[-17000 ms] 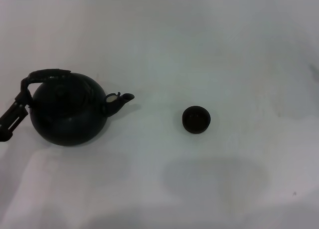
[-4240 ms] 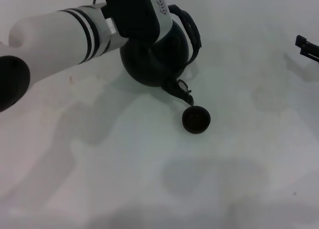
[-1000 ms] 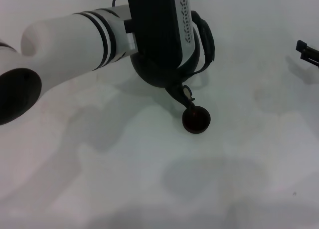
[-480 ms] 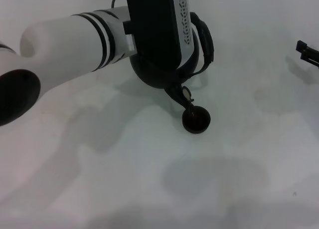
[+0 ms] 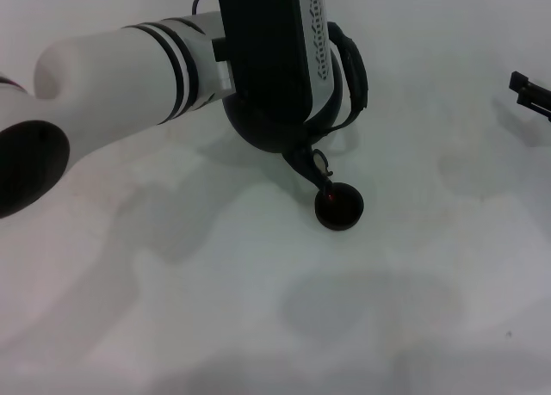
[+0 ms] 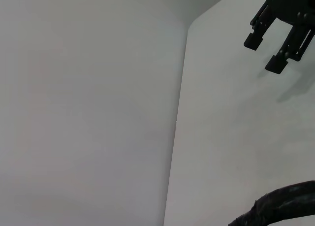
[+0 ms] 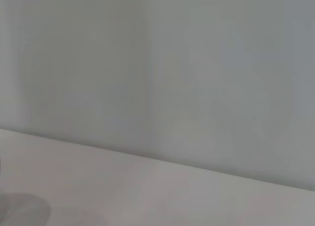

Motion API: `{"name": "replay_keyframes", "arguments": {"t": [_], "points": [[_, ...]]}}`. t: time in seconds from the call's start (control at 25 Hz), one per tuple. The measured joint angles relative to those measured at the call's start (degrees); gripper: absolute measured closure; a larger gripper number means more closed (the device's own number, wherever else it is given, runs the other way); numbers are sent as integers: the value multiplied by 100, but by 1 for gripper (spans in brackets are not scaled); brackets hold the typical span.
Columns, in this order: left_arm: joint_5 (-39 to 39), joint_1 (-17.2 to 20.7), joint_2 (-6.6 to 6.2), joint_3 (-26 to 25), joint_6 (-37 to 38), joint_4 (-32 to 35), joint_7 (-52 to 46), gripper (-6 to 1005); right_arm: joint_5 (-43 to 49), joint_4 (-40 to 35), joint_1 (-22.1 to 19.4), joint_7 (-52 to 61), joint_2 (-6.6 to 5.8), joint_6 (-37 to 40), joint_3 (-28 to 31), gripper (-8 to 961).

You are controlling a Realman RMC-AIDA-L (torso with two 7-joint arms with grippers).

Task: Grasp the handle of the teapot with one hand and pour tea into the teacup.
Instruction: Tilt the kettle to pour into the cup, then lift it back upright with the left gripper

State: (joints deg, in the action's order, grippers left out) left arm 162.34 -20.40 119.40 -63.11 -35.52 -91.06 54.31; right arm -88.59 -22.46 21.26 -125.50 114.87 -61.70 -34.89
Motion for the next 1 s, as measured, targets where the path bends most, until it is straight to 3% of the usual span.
{"name": "replay_keyframes", "arguments": {"t": [1.0], "points": [[0,74,5,-46,53,17,51,909,0,24,1,-1,0,18,0,98]]}}
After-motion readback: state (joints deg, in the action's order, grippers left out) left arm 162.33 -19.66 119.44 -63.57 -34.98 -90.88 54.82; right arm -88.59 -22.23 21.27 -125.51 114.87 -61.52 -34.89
